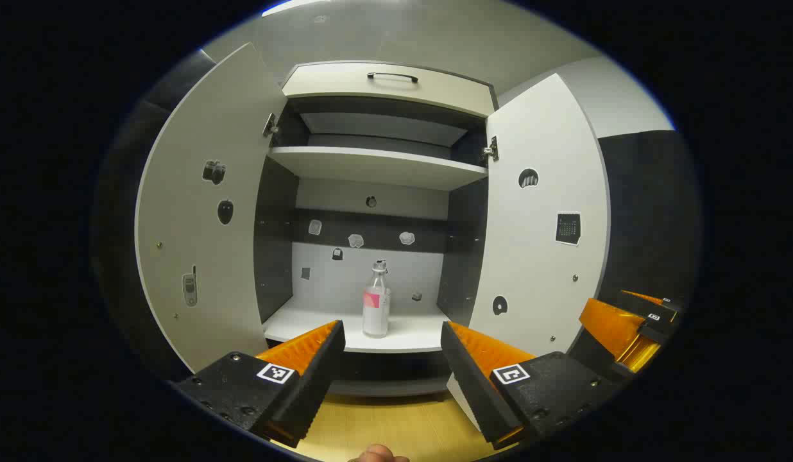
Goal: Grasp the bottle in the cabinet with the left hand and place it on the coaster, then close the right door with the right hand and the left door with the left hand.
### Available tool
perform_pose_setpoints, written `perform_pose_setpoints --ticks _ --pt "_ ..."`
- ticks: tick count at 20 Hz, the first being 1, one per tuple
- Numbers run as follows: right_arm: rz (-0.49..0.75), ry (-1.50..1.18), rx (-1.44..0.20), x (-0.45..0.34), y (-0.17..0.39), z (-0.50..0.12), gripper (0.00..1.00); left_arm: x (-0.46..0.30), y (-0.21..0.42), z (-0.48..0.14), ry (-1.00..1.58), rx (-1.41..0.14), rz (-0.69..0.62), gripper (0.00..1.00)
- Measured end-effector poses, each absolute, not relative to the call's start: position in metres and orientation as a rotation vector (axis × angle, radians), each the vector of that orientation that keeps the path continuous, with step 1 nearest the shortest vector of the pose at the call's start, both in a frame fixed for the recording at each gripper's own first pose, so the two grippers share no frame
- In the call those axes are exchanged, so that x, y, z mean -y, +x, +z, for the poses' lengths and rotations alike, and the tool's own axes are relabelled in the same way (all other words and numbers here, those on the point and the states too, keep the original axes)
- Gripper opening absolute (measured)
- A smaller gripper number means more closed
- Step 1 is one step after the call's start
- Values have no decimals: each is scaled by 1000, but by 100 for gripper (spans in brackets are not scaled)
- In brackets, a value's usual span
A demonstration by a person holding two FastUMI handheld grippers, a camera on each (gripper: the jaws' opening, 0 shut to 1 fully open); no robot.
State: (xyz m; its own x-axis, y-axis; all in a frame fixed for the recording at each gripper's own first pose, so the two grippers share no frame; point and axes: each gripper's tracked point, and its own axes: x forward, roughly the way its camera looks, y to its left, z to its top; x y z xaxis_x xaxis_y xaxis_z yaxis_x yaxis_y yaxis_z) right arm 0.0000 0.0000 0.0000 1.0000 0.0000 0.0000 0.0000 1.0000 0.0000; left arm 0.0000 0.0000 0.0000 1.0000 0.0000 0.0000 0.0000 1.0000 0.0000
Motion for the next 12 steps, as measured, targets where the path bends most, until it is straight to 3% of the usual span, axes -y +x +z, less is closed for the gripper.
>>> perform_pose_setpoints --ticks 12 --pt "-47 -8 10 17 -10 3 96 -16 71 -14 44 -50 15 96"
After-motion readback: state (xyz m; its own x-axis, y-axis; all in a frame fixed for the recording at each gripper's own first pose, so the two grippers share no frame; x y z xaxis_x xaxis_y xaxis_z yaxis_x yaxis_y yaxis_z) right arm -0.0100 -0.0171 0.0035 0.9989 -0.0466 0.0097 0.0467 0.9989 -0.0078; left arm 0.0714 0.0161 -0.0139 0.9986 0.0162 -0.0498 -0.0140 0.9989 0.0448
